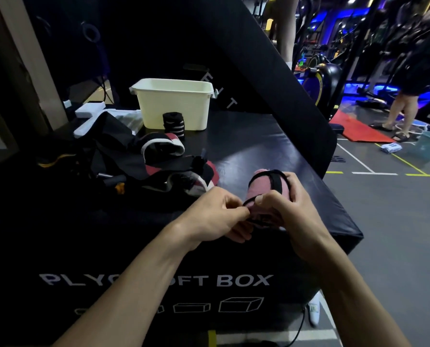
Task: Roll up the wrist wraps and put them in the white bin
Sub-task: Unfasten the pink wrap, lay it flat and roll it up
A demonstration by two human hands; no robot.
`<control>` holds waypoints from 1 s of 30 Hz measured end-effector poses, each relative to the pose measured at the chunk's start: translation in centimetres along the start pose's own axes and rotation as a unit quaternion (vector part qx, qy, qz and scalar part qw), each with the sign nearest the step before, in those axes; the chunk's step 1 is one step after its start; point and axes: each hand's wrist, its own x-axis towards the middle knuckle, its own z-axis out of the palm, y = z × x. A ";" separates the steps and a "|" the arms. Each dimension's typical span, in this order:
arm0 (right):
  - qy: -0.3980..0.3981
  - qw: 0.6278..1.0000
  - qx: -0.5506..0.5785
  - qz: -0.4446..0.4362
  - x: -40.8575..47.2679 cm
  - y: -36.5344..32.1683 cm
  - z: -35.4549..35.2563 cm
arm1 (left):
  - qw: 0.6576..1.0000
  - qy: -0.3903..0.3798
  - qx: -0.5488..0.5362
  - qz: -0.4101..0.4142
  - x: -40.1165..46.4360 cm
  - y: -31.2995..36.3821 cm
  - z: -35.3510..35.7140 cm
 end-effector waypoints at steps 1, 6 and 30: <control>-0.006 1.000 0.004 0.019 0.1 0.0 0.0 | 1.000 -0.011 -0.012 -0.003 -0.1 -0.1 0.0; -0.059 0.991 0.023 0.115 -0.1 -0.4 0.0 | 0.999 -0.020 -0.026 -0.012 -0.7 0.2 -0.4; -0.068 0.940 -0.268 -0.198 0.6 1.3 -2.0 | 0.955 -0.020 -0.255 -0.152 0.8 0.5 -1.1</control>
